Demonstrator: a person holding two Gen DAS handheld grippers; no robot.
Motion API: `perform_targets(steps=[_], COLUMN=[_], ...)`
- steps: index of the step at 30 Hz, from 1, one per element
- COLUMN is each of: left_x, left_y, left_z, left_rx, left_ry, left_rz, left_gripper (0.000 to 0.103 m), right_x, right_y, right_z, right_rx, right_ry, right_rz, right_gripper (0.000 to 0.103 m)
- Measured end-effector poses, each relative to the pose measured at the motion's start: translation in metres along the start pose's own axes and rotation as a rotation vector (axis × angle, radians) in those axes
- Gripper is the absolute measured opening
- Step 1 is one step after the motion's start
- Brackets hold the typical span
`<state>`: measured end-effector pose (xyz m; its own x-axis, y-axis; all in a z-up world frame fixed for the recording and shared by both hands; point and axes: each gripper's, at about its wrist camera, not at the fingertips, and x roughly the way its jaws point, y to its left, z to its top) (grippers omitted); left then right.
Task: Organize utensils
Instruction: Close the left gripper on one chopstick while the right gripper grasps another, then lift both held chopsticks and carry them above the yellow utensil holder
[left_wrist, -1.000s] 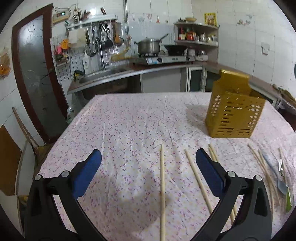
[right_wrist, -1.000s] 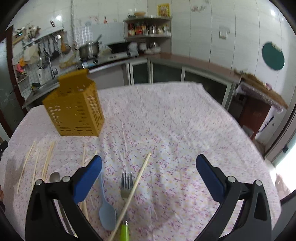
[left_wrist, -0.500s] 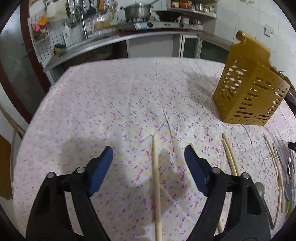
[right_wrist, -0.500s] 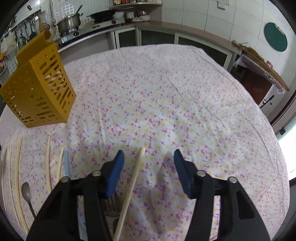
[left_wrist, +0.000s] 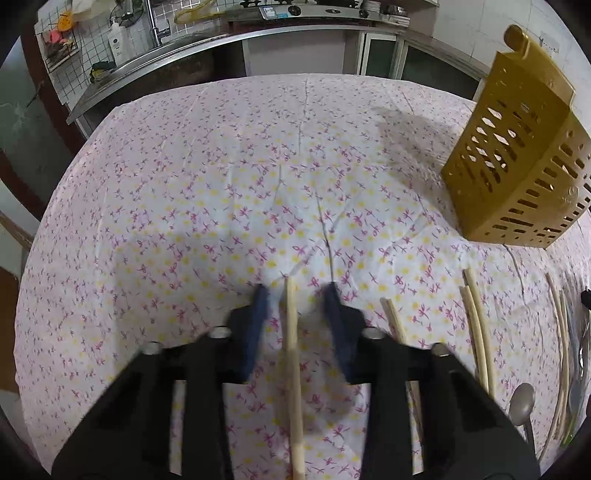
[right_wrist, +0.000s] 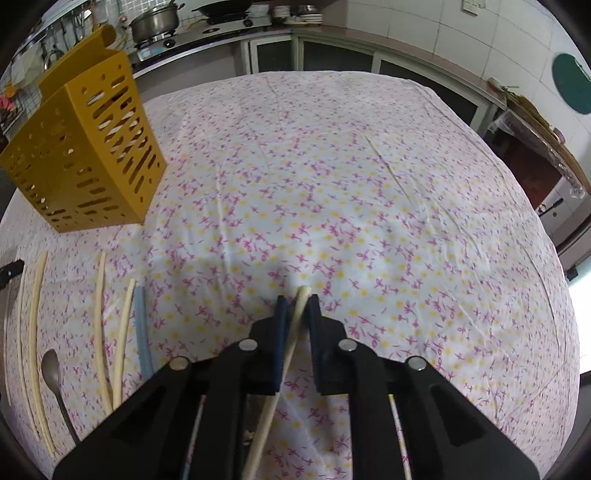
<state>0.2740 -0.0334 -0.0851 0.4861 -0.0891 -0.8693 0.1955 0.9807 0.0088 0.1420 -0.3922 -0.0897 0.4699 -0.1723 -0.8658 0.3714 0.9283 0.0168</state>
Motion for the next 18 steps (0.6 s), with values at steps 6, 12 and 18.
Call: perform_targets(steps=[6,12,18], left_x=[-0.016,-0.053,-0.089], left_y=[0.006,0.007,0.008], left_z=[-0.001,-0.003,-0.003], left_rx=[0.009,-0.022,-0.046], left_ry=[-0.012,-0.099,-0.194], left_rz=[-0.022,-0.073,-0.09], left_gripper=[0.003,0.003,0.004], right_x=[-0.013,-0.046,-0.087], right_y=[0.001,0.0,0.002], right_z=[0.0,0.005,0.006], right_rx=[0.002,0.001,-0.004], right_ry=[-0.014,-0.084,-0.172], right_rz=[0.055,0.107,0.137], right_gripper=[0.006,0.006,0.006])
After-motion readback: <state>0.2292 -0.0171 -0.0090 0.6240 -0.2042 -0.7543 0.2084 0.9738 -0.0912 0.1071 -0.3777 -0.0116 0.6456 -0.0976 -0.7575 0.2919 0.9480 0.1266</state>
